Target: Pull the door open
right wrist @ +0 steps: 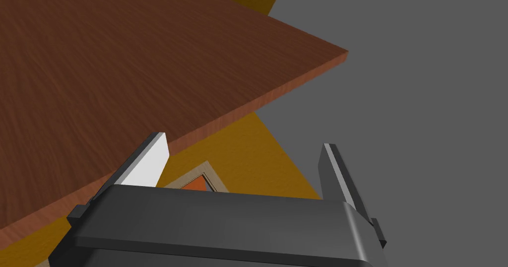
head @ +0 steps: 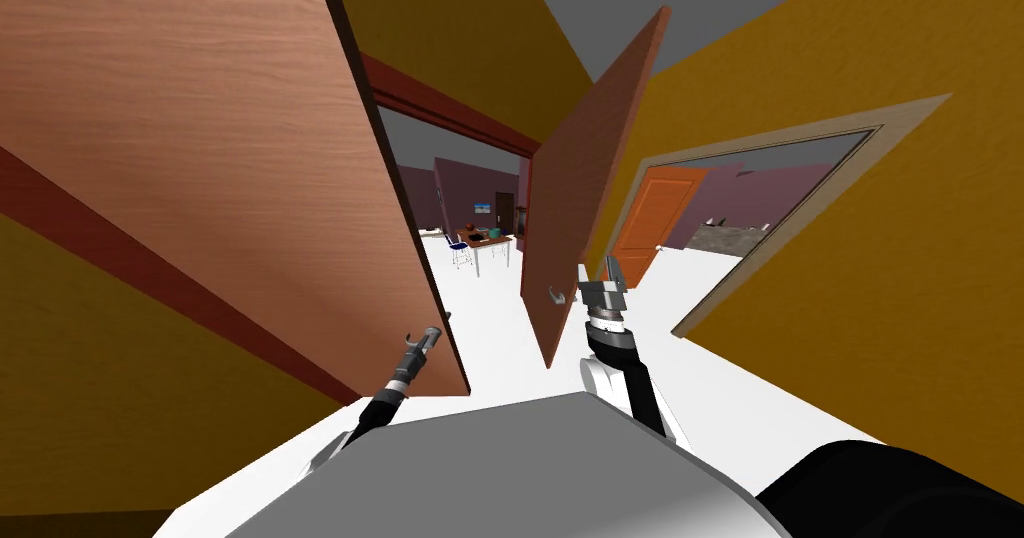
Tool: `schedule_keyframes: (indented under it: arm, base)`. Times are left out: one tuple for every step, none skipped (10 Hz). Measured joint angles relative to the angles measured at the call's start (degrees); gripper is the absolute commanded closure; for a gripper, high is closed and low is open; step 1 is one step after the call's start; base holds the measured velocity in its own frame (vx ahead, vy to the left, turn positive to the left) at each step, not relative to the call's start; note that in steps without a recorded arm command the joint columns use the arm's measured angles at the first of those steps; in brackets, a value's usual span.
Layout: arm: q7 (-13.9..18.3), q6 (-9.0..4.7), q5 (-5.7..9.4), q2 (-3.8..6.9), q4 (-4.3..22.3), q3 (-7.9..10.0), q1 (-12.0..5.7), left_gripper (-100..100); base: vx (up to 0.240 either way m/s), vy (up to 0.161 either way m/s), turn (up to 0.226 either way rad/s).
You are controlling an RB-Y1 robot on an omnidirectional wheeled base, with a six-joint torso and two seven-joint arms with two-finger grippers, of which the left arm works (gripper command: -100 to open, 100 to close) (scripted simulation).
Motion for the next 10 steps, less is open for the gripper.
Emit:
schedule_keyframes:
  arm:
    - [-0.10, -0.08, 0.31, -0.09, -0.13, -0.37, 0.22, 100]
    - [-0.13, -0.05, 0.26, -0.25, -0.11, -0.56, 0.33, 100]
    - [0.05, -0.31, 0.38, 0.05, -0.09, -0.91, 0.18, 100]
    - [0.35, -0.94, 0.59, 0.56, 0.35, -1.28, -0.10, 100]
    - [0.60, -1.43, 0.81, 1.11, 0.41, -1.70, -0.06, 100]
    - [0.76, -1.32, 1.00, 1.75, -0.99, -2.25, 0.87, 100]
    - [0.88, -1.71, 0.97, 1.70, -0.06, -2.68, 0.59, 100]
    - [1.12, -2.17, 1.03, 2.04, 0.42, -3.42, 0.43, 100]
    - [1.56, -3.34, 1.01, 2.10, 2.15, -4.15, -0.54, 100]
    - [1.82, -3.58, 1.06, 2.54, 1.21, -4.84, -0.01, 100]
  base:
    - [-0.056, 0.041, -0.041]
    - [-0.137, 0.005, -0.062]
    - [-0.184, -0.010, -0.070]
    - [-0.203, 0.001, -0.041]
    - [-0.231, 0.058, -0.050]
    - [-0.140, 0.047, -0.013]
    - [-0.133, 0.048, -0.042]
    - [-0.169, 0.084, -0.059]
    - [-0.165, 0.122, -0.068]
    - [-0.129, 0.150, -0.087]
